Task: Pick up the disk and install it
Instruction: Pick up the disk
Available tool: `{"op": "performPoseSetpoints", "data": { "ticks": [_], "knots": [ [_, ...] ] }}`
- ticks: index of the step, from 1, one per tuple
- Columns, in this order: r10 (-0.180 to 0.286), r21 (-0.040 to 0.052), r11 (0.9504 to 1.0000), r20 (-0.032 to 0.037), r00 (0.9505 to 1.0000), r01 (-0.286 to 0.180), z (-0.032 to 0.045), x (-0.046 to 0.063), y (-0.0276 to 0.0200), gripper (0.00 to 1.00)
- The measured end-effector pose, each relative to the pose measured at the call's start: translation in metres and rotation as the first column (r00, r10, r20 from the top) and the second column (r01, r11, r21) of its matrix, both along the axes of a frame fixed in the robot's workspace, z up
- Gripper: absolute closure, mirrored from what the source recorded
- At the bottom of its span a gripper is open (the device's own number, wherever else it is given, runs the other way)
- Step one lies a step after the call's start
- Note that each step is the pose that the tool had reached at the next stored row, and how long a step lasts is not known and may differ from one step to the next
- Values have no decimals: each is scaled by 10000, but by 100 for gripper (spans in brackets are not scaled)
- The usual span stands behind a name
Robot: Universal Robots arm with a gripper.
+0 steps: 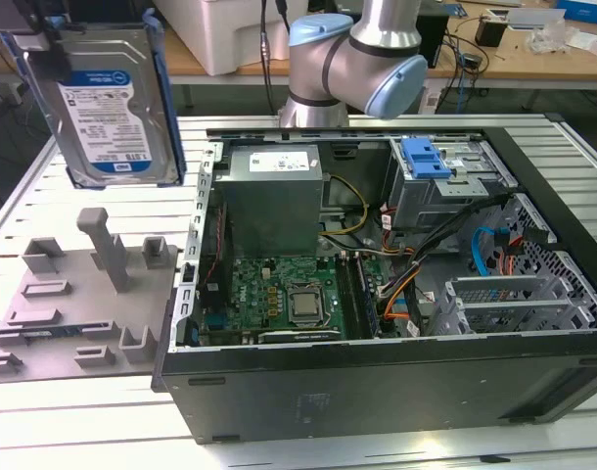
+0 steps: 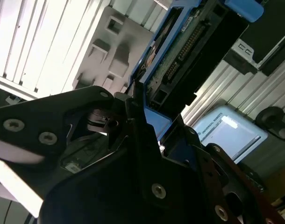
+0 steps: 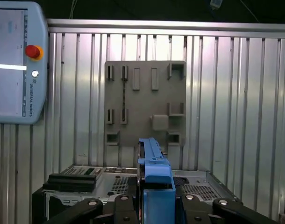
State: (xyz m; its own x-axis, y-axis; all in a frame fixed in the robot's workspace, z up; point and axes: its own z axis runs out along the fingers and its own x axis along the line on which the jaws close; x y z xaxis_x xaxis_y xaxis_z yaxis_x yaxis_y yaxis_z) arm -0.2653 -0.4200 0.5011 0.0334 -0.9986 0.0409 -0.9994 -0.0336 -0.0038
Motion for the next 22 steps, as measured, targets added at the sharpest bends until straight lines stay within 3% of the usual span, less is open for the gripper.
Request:
{"op": "performPoseSetpoints", "data": {
  "ticks": [3, 6, 18, 22],
  "knots": [
    [1, 4, 10000, -4, 10000, -1, 0, 157, -81, 63],
    [2, 11, 10000, -10, 10000, -2, 0, 378, -197, 63],
    [2, 22, 10000, -28, 10000, -2, 0, 877, -440, 63],
    [1, 25, 10000, -42, 10000, -1, 0, 1134, -548, 63]
  ]
}}
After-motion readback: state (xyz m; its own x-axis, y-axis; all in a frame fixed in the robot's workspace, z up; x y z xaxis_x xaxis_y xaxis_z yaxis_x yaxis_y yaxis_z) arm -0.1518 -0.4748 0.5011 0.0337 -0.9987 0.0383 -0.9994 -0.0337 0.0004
